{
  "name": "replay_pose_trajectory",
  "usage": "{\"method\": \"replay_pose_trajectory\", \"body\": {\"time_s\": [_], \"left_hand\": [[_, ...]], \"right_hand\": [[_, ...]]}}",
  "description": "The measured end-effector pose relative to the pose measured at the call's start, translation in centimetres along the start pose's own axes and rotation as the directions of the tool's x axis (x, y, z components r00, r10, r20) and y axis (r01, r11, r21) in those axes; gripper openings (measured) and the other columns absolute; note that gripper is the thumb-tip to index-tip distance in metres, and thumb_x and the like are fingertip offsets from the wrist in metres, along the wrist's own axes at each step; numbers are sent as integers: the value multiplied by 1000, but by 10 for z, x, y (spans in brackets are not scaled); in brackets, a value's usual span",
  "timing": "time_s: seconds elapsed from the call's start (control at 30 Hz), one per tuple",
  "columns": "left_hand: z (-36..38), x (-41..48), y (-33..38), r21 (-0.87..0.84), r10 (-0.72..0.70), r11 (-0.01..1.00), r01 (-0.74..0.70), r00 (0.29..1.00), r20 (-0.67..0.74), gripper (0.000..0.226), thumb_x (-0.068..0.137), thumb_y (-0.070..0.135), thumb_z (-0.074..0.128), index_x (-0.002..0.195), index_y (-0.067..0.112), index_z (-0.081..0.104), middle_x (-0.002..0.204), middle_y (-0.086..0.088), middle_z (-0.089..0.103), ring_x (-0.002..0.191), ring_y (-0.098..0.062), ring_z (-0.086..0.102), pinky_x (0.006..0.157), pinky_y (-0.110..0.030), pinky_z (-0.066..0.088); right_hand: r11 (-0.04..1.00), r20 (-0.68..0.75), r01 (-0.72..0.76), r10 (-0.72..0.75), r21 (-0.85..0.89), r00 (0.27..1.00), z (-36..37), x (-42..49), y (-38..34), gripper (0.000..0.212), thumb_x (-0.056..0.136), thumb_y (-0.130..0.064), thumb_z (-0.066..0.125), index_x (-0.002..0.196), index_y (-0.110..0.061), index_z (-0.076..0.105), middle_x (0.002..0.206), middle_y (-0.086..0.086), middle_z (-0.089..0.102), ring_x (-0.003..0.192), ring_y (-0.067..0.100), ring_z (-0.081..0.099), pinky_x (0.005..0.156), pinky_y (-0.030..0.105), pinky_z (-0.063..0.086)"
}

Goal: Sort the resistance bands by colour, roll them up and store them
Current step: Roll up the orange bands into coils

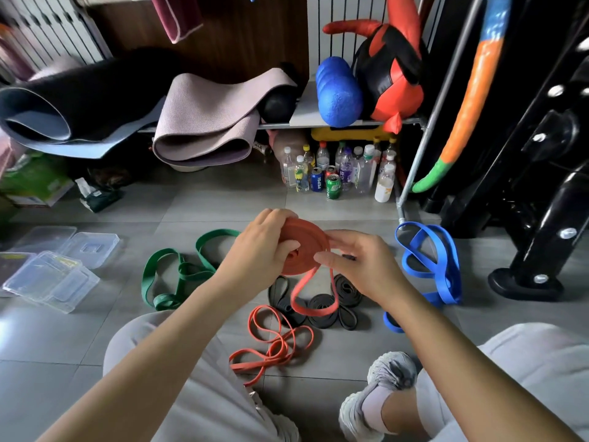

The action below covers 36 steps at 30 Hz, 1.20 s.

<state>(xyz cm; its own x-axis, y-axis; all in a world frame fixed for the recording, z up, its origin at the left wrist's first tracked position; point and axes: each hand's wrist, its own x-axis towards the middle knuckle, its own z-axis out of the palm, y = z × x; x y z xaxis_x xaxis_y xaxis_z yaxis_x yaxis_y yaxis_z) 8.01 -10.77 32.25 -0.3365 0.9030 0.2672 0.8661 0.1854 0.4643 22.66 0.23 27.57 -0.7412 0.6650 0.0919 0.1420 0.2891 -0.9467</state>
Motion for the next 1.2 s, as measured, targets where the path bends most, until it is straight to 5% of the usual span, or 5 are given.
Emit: {"method": "replay_pose_trajectory", "body": {"time_s": [0.17,0.43,0.63,0.87,1.2], "left_hand": [[3,-6,2,-269,-122,958,97,989,-81,30,88,13,61,116,13,51,105,-1,58,93,-15,55,77,-18,45],[6,-12,1,-545,-89,836,68,996,-12,13,89,29,45,96,31,56,88,11,61,79,-1,57,70,-16,49],[2,-8,-3,-395,-146,908,140,989,14,10,96,17,47,95,21,57,74,8,58,63,-3,53,63,-24,45],[1,-7,9,10,37,999,-38,991,130,24,94,22,50,114,17,61,109,0,65,98,-22,59,83,-33,47],[10,-16,-2,-189,-76,978,91,993,87,16,91,21,56,104,16,65,86,6,64,80,-16,60,72,-25,47]], "right_hand": [[952,-56,13,5,305,998,3,-5,-3,29,78,8,65,83,-20,68,69,-16,71,69,-3,67,67,11,50],[950,-46,-2,18,313,999,-8,-7,3,25,76,7,67,83,-16,69,70,-12,72,68,1,68,66,13,51],[986,-39,10,-4,164,999,-9,-5,-1,25,75,-1,73,81,-25,69,69,-16,71,67,1,68,67,15,52],[992,38,38,-34,-123,999,-4,-2,0,19,73,-14,78,80,-32,71,81,-9,74,79,6,70,81,34,55],[1000,16,-17,17,20,1000,-3,-10,1,22,74,-6,76,86,-24,71,85,0,74,79,11,71,79,32,57]]}}
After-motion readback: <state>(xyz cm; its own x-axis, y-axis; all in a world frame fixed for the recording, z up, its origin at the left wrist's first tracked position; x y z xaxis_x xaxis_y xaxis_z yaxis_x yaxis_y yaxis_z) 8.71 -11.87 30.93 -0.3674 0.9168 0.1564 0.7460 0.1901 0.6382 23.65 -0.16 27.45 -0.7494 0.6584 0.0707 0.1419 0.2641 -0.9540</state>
